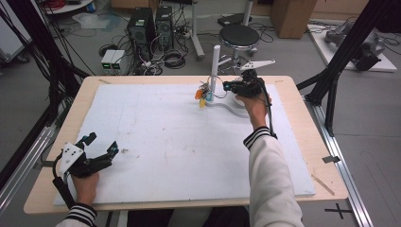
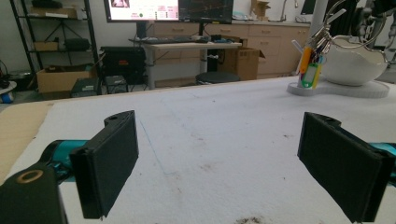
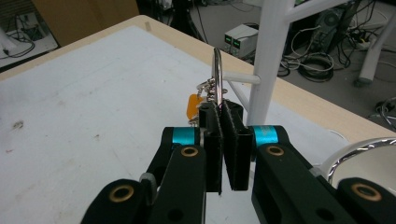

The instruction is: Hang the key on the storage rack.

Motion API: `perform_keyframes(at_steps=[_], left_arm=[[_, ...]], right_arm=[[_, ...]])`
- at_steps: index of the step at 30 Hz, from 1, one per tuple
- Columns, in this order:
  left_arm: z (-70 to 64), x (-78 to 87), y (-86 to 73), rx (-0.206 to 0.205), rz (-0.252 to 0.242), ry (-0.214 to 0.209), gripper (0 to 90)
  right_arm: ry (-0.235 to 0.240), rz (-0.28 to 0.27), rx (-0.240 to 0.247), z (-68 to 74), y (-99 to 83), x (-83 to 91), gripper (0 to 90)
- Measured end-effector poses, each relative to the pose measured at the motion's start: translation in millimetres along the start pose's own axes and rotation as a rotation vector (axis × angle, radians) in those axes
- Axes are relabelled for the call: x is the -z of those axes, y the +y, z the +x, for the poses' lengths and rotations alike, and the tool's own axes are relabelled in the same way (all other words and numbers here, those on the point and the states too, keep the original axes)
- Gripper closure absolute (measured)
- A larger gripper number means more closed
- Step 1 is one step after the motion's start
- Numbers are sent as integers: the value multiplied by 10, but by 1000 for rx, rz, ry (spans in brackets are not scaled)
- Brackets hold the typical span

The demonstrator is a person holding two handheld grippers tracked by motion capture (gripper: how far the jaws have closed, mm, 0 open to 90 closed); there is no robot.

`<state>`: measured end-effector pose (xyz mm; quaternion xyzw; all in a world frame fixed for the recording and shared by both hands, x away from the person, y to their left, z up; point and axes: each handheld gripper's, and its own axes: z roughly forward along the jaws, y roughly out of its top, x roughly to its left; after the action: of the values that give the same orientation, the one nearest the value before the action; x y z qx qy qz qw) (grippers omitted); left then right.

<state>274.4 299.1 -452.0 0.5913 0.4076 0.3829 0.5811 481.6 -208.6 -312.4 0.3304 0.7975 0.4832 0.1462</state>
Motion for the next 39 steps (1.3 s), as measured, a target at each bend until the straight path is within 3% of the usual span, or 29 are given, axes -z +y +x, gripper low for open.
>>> perform_keyframes(at_steps=[14, 24, 26, 32, 34, 39], left_arm=[[1, -7, 2, -2, 8, 0, 127], [0, -7, 2, -3, 8, -1, 127], [-1, -7, 3, -4, 9, 1, 127], [-2, -6, 1, -5, 4, -1, 128], [-3, -4, 0, -3, 2, 2, 127], [-9, 5, -2, -11, -6, 2, 128]], right_arm=[[-23, -1, -53, -89, -74, -204, 879], [-33, -13, -82, -109, -92, -239, 861], [-27, -35, -84, -125, -94, -239, 829], [-68, 2, -53, -101, -87, -199, 670], [-78, -17, -49, -75, -95, -163, 603], [-82, -41, -64, -20, -136, -68, 285]])
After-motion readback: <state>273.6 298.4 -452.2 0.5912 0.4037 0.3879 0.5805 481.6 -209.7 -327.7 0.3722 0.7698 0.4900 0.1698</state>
